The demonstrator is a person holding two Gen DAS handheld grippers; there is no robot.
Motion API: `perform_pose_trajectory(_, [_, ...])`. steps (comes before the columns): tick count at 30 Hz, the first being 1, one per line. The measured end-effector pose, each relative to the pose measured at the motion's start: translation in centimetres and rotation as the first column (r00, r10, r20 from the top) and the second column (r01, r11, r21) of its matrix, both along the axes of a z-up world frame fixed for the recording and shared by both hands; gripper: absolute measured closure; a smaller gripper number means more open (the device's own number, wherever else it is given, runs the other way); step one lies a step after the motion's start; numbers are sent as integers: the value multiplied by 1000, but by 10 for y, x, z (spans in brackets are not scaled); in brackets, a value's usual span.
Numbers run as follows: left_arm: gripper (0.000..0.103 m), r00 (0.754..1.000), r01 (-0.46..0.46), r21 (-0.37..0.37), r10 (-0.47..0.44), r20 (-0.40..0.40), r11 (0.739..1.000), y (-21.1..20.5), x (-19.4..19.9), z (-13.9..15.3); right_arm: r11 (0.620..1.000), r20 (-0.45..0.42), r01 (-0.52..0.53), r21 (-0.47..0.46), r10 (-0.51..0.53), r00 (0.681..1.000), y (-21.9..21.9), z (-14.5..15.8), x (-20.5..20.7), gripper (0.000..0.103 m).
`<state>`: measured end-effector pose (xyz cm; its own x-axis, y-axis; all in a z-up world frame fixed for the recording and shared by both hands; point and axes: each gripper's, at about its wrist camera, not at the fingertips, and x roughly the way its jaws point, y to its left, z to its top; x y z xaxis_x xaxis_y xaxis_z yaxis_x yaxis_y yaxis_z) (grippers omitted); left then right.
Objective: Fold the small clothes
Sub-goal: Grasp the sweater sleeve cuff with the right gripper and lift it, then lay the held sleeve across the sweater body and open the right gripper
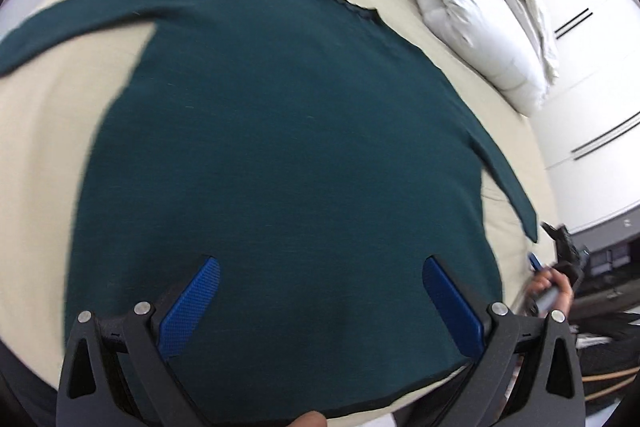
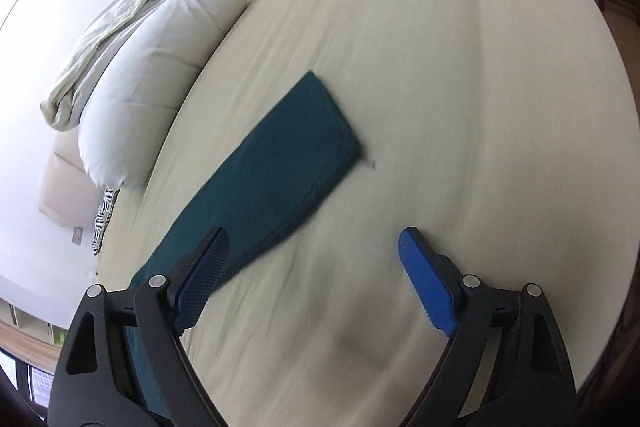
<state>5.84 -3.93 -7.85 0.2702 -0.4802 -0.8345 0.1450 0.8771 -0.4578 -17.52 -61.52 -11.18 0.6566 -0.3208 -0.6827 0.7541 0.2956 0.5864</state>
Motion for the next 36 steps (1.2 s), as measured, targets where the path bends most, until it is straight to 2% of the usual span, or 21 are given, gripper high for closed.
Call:
perform_pose_trajectory(3, [0, 1000, 18, 39, -18, 2, 999, -7, 6, 0, 1000, -13, -9, -4, 9, 1000, -19, 2, 21, 27])
perform_pose_trajectory(6, [0, 999, 35, 1, -35, 7, 999, -9, 10, -2, 999, -48, -44, -13, 44, 998, -32, 3, 48, 34])
perform_pose_trajectory(8, [0, 998, 37, -7, -37, 43, 999, -7, 13, -3, 999, -81, -50, -13, 49, 996, -38, 2, 60, 54])
perform_pose_trajectory(9, [0, 997, 31, -9, -30, 77, 999, -6, 13, -2, 999, -84, -49, -9, 48, 995, -44, 1, 65, 57])
perform_pose_trajectory(10, [0, 995, 26, -10, -25, 95, 1000, -4, 14, -2, 999, -80, -49, -7, 48, 996, -43, 1, 67, 65])
perform_pose_trajectory(11, [0, 995, 27, -12, -25, 94, 1000, -2, 15, -3, 999, -80, -43, -4, 42, 996, -45, 2, 69, 74])
perform_pose_trajectory(12, [0, 997, 32, -11, -31, 69, 999, 0, 18, -7, 999, -86, -35, -2, 34, 996, -47, 3, 71, 77])
perform_pose_trajectory(15, [0, 999, 50, -2, -50, 3, 999, 7, 29, -16, 999, -119, -38, -36, 33, 992, -40, 12, 78, 94])
perform_pose_trajectory(17, [0, 999, 47, -25, -47, 7, 999, 12, 33, -18, 995, -131, -61, -82, 50, 990, -28, 25, 85, 96])
perform_pose_trajectory(20, [0, 999, 44, -84, -42, 34, 995, 22, 39, -15, 974, -132, -150, -168, 129, 983, -2, 55, 115, 96])
perform_pose_trajectory(23, [0, 999, 30, -119, -26, 41, 992, 30, 47, -14, 925, -127, -283, -254, 258, 958, 39, 88, 166, 96])
perform_pose_trajectory(26, [0, 999, 0, -157, 8, 50, 988, 44, 56, -14, 829, -148, -458, -321, 433, 889, 106, 110, 226, 96])
perform_pose_trajectory(27, [0, 998, -9, -163, 19, 56, 987, 48, 59, -14, 780, -159, -528, -337, 505, 848, 138, 114, 251, 96])
perform_pose_trajectory(29, [0, 997, -24, -174, 36, 64, 985, 57, 65, -13, 711, -164, -615, -342, 599, 784, 184, 113, 283, 96])
perform_pose_trajectory(30, [0, 996, -31, -182, 45, 72, 983, 60, 70, -11, 662, -175, -669, -338, 654, 736, 216, 109, 303, 96])
perform_pose_trajectory(33, [1, 992, -55, -198, 75, 96, 979, 70, 86, -8, 551, -218, -767, -328, 746, 629, 287, 90, 343, 96])
perform_pose_trajectory(36, [2, 990, -63, -222, 90, 111, 973, 73, 101, -6, 499, -243, -822, -273, 791, 561, 329, 61, 370, 96])
